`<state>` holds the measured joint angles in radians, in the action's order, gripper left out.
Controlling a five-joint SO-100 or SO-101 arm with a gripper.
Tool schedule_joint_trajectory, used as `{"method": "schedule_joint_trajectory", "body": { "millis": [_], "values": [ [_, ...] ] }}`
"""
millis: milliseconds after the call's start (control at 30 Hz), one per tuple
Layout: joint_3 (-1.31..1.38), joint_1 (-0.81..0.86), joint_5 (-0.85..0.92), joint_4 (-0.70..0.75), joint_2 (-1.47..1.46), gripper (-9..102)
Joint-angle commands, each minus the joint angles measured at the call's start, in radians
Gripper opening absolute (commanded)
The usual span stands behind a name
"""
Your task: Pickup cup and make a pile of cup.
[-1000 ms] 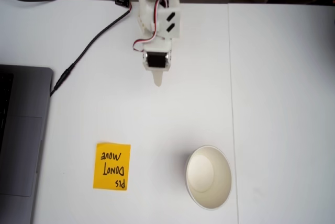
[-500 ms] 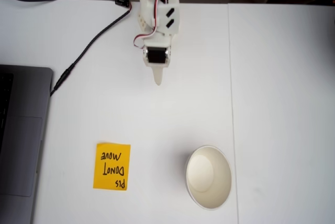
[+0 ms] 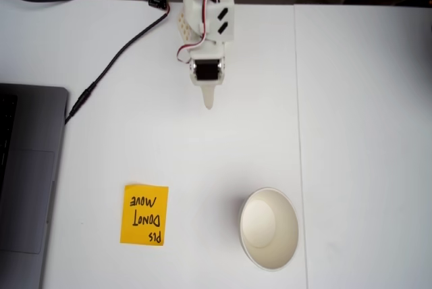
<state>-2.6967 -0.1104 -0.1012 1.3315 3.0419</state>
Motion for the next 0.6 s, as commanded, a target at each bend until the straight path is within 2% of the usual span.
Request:
{"method": "schedule_joint_trajectory", "body": {
  "millis": [0, 567],
  "values": [
    [-0.005, -0.003, 0.008, -0.026, 0.034, -7],
    [-0.141, -0.002, 0.006, -0.021, 0.233, -7]
  ]
}}
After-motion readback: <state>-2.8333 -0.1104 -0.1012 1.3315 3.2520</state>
